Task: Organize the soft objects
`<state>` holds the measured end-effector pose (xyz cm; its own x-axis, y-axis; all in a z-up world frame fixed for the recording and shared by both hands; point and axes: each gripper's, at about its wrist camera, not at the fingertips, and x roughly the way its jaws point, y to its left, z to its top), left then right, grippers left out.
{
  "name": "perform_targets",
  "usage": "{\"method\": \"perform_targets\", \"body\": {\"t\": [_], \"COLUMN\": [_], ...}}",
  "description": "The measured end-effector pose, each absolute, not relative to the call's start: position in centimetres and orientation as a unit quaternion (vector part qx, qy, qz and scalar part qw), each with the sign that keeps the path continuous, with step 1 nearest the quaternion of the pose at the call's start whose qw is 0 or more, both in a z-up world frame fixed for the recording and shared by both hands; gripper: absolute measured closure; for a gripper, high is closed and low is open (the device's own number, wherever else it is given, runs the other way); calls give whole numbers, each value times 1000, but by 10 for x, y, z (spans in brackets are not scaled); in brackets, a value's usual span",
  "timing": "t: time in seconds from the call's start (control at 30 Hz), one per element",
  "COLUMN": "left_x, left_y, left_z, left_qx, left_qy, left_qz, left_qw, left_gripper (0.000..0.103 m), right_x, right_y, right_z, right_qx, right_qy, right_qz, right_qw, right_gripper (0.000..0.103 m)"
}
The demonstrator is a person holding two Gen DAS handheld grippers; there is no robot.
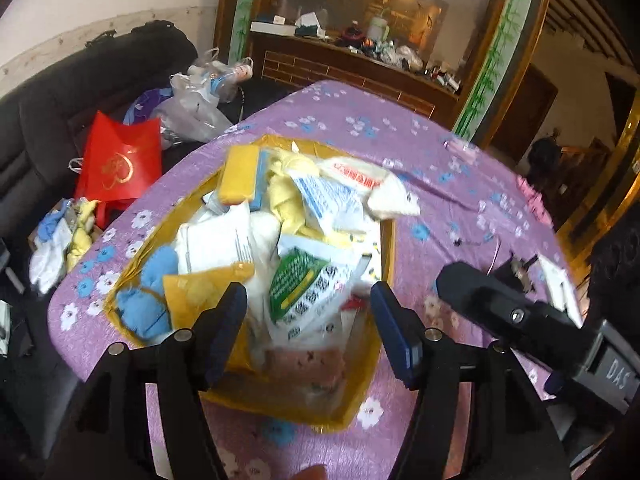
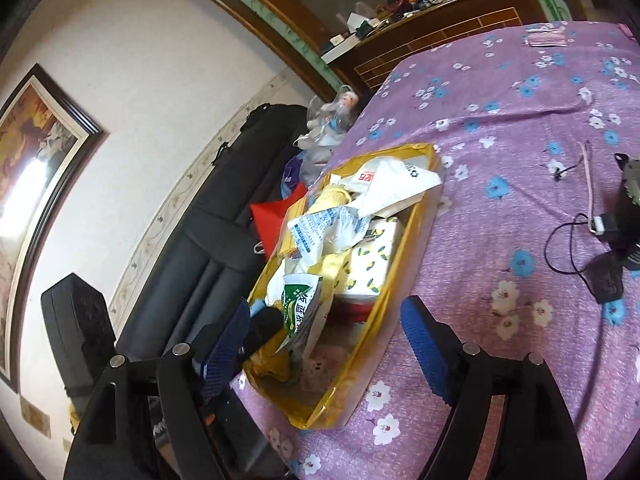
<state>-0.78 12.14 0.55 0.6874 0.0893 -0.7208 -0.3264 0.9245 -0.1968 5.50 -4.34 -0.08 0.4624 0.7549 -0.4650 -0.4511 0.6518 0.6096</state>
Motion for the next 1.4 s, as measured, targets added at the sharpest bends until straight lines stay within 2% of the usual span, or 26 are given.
{"method": "perform_targets", "body": {"t": [0.1, 0.27, 0.5, 0.87, 1.4], "left_x": [-12, -18, -23, -25, -27], "left_y": [110, 106, 99, 105, 116], "left_z": [7, 6, 10, -5, 3], "left_qx": [-117, -108, -51, -66, -70], "left_qy": [380, 388, 366, 380, 393], "left_qz": [135, 144, 182, 187, 186], "left_qw": [908, 904, 911, 903, 898], "left_gripper": [39, 39, 39, 39, 39], "right_x": [50, 51, 39, 31, 31], "right_y": [-47, -59, -64, -63, -45], "right_z": [-1, -3, 4, 6, 17], "right_qx": [203, 211, 211, 193, 143], "right_qy": [371, 373, 358, 348, 330], "right_qz": [377, 370, 358, 337, 357], "right_qw": [824, 824, 836, 853, 862], "right_gripper": [23, 23, 23, 23, 23]}}
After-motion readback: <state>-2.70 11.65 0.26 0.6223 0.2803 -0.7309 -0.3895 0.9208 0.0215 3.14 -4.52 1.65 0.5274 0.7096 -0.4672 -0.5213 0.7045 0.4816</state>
